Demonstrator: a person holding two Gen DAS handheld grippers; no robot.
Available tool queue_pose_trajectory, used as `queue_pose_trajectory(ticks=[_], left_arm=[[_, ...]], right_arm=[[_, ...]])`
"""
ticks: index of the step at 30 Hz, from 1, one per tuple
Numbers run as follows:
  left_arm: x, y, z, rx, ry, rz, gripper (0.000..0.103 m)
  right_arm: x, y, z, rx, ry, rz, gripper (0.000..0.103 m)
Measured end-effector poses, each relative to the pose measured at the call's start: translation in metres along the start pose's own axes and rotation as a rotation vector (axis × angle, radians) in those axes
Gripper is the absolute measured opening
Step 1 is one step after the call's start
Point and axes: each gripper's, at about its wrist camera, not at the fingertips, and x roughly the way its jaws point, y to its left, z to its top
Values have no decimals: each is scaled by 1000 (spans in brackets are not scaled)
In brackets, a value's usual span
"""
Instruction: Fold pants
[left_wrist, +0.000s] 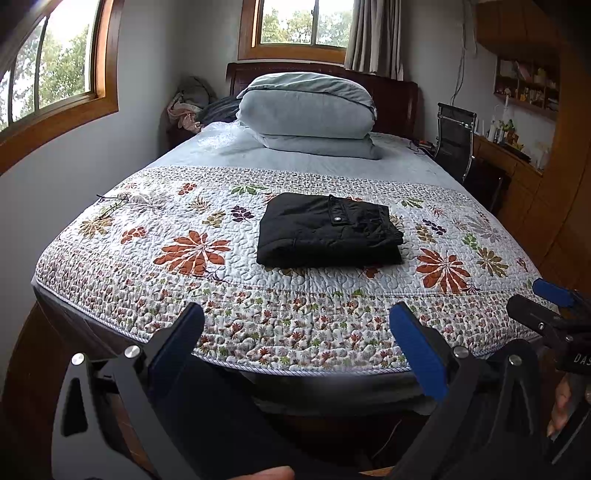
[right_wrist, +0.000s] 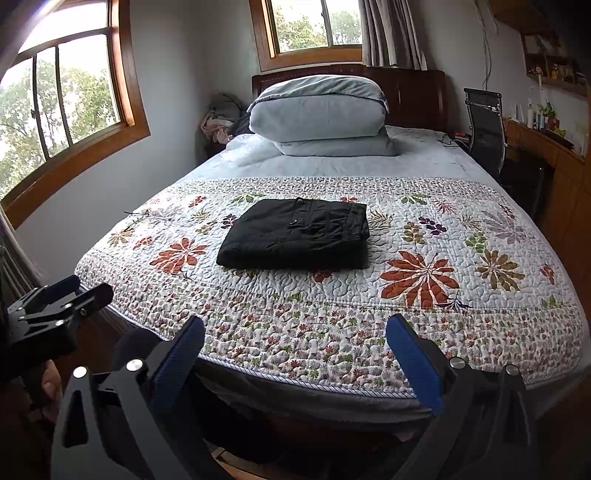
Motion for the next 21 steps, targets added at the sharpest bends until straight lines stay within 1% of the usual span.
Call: queue_pose_trajectory(ticks=[7, 13, 21], left_arm=[[0, 0, -1, 4, 1, 3, 100], [-2, -1, -1, 11, -3, 9, 100], [0, -4, -1, 17, 4, 7, 100]], right_arm=[[-3, 0, 3, -3, -10, -21, 99], [0, -3, 1, 1, 5, -25, 99], [4, -8, 0, 8, 33, -51, 99]])
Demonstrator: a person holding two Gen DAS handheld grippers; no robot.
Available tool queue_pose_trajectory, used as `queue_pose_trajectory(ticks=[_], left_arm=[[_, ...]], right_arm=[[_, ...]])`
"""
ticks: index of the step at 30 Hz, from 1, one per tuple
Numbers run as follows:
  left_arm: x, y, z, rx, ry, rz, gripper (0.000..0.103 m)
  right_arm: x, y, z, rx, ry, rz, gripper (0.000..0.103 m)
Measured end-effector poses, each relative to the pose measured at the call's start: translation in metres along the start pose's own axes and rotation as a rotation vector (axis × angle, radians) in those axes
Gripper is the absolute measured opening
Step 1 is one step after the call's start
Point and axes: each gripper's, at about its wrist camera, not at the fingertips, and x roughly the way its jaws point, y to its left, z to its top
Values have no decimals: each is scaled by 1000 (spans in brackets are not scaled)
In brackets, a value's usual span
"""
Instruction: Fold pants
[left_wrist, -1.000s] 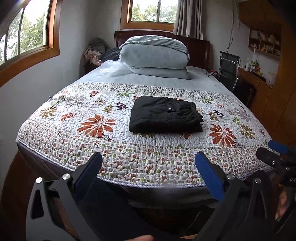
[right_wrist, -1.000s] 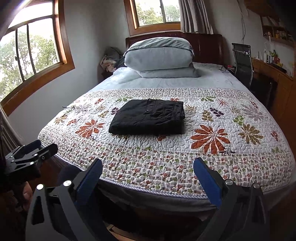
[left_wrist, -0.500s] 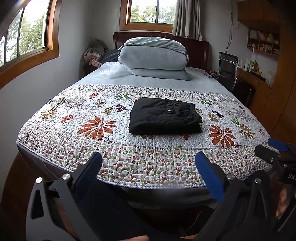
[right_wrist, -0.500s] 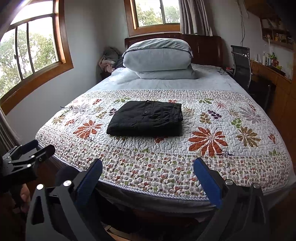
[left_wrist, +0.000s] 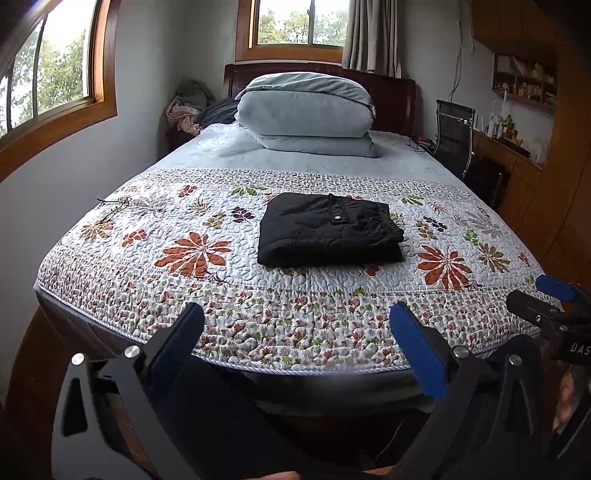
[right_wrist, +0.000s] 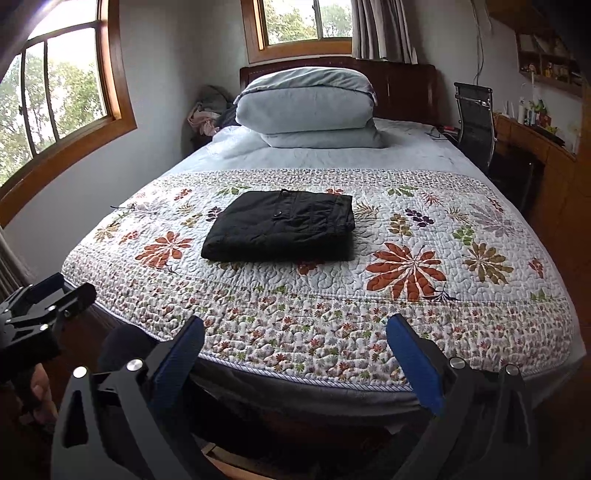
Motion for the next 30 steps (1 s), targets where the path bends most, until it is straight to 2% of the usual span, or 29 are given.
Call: queue_pose_trajectory(ticks=[30], left_arm=[[1, 1, 1, 1, 3, 4, 100]], right_arm=[[0, 3, 2, -15, 0, 5, 99]])
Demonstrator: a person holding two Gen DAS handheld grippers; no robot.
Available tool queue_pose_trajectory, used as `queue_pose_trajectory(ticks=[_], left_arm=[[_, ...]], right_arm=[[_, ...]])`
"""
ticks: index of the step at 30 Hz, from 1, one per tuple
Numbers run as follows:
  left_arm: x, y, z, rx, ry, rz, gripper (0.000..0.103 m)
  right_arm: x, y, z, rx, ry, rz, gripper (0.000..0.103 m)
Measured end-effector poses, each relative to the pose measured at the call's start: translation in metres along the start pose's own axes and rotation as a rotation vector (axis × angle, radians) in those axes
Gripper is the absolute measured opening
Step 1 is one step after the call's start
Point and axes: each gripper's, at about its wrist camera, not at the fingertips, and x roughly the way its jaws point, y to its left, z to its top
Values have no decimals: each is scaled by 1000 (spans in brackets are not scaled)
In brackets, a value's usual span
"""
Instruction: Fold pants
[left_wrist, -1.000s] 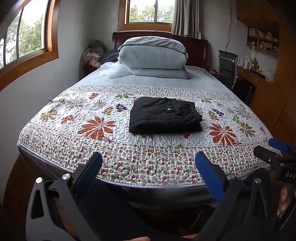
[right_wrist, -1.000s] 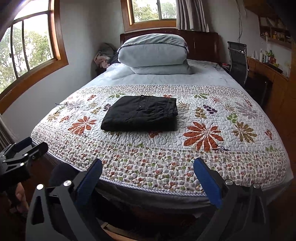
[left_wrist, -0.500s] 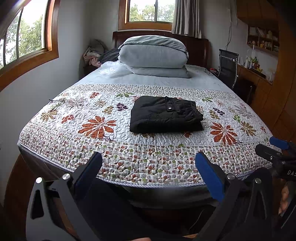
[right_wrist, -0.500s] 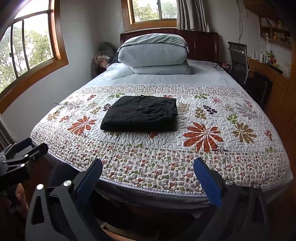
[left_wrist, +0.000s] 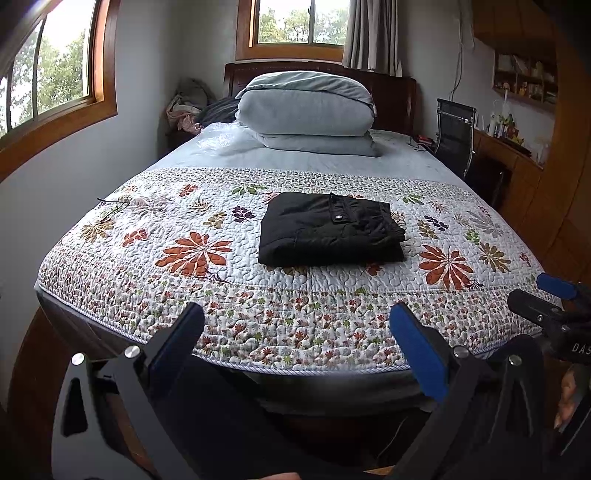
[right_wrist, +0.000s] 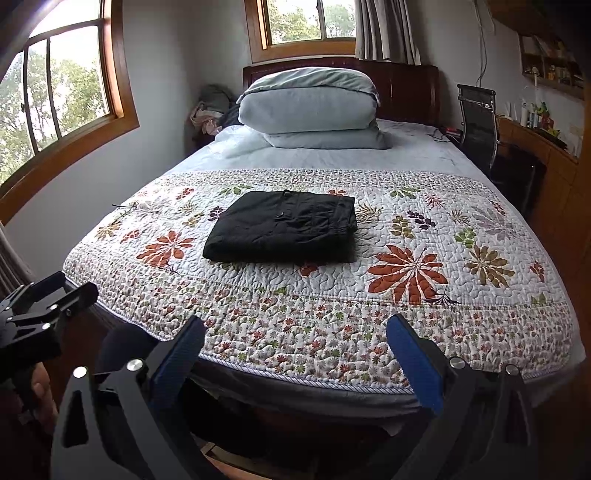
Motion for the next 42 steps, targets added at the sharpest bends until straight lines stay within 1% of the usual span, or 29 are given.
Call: queue_pose_trajectory(ticks=[42], left_arm=[[0, 1, 0, 2, 9, 2, 100]], right_arm=[[-2, 1, -2, 10, -3, 7, 99]])
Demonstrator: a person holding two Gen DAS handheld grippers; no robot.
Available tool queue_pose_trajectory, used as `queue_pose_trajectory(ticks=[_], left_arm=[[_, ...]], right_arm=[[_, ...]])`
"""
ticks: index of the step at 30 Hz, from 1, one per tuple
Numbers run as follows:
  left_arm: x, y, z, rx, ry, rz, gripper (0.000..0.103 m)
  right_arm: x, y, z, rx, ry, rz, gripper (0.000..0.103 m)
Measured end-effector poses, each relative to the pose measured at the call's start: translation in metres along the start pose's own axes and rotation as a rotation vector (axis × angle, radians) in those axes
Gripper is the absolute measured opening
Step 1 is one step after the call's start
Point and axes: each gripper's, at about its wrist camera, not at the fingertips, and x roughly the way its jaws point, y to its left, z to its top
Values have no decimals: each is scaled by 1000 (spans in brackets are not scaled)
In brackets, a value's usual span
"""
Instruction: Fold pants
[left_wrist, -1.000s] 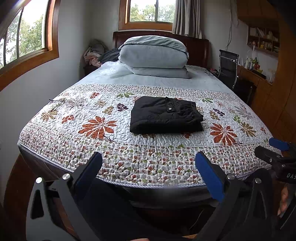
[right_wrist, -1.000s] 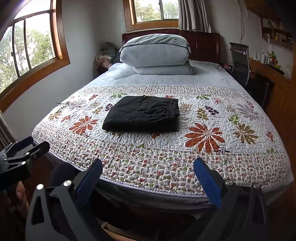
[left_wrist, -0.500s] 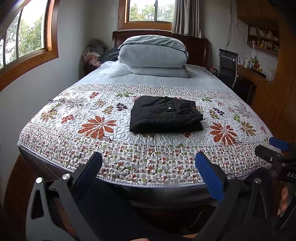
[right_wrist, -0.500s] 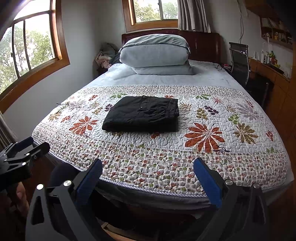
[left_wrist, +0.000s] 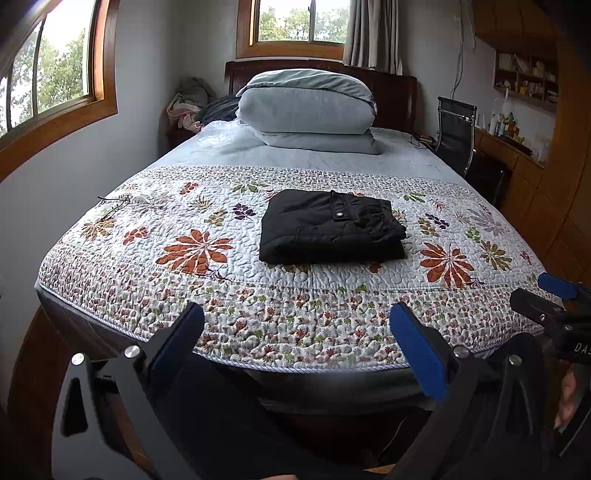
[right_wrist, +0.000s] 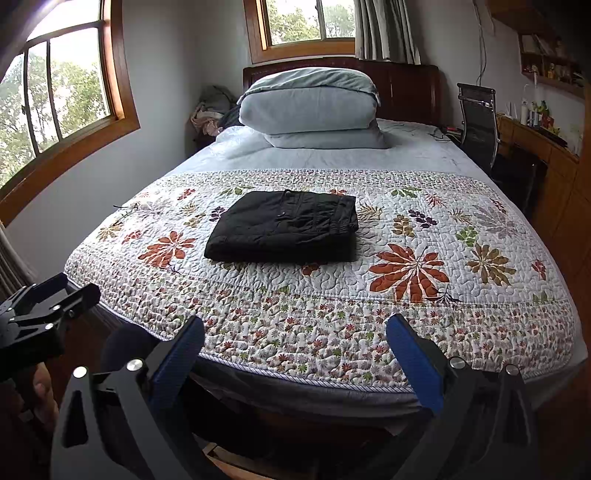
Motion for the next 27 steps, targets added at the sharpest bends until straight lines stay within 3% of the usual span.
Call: queue_pose_trajectory(ticks=[27], left_arm=[[0, -2, -1, 2, 4, 0, 100]], right_arm=[[1, -1, -3, 7, 5, 3, 99]])
